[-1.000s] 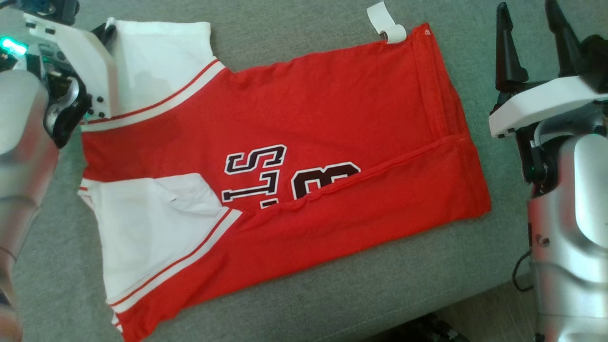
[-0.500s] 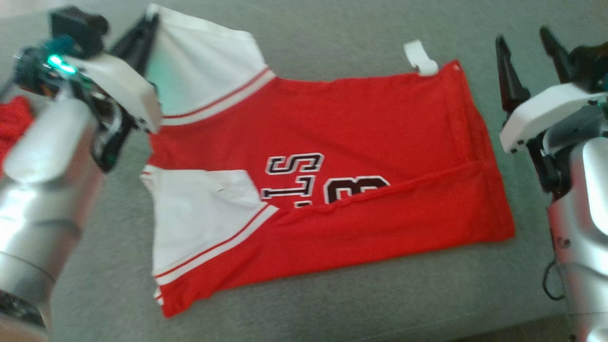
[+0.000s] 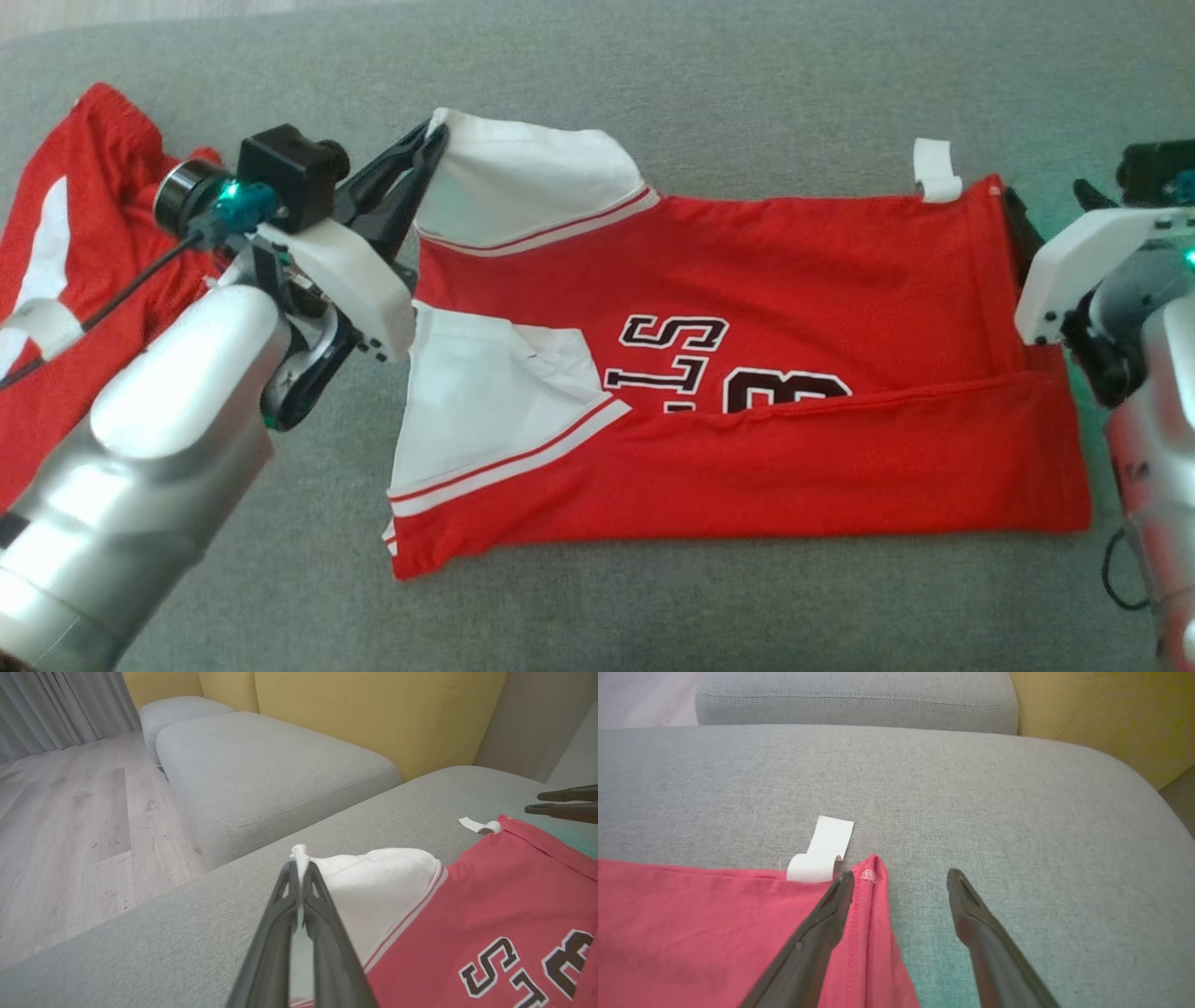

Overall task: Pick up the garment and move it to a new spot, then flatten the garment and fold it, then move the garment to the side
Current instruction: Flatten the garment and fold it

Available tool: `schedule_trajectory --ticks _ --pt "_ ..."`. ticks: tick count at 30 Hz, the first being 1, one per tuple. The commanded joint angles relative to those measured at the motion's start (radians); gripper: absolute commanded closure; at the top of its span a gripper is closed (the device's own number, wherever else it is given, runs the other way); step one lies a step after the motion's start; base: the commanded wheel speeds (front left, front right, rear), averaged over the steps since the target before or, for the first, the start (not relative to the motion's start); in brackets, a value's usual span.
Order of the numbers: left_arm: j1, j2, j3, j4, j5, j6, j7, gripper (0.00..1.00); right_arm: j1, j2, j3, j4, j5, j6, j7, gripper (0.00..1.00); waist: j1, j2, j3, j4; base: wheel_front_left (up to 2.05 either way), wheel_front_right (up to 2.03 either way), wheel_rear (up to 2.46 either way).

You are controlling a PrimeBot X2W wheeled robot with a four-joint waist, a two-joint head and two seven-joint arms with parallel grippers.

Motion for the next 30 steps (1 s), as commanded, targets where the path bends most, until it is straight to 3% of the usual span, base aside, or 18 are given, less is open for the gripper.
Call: schedule_trajectory --ticks 1,11,23,25,30 --pt "-0.032 0.043 0.040 -0.040 0.012 0.013 0.004 1.00 -0.034 -0.006 0.002 -0.012 -0.001 -0.001 0.000 0.00 0.0002 0.0000 0.008 0.003 0.00 0.00 0.00" --pt "-0.042 0.075 0.037 -0.149 0.019 0.046 0.052 1.00 -0.129 0.013 0.008 0.139 0.013 -0.001 -0.014 0.00 0.0002 0.0000 0.058 0.006 0.00 0.00 0.00" --pt "-0.066 0.077 0.033 -0.166 0.023 0.052 0.064 1.00 -0.183 0.013 0.075 0.223 0.067 -0.001 -0.048 0.00 0.0002 0.0000 0.092 0.008 0.00 0.00 0.00" --pt "-0.071 0.076 0.033 -0.162 0.024 0.051 0.064 1.00 -0.190 0.011 0.085 0.236 0.081 -0.001 -0.048 1.00 0.0002 0.0000 0.094 0.008 0.00 0.00 0.00" --pt "-0.072 0.079 0.039 -0.132 0.019 0.054 0.052 1.00 -0.209 -0.002 0.107 0.250 0.119 -0.001 -0.076 1.00 0.0002 0.0000 0.083 0.002 0.00 0.00 0.00"
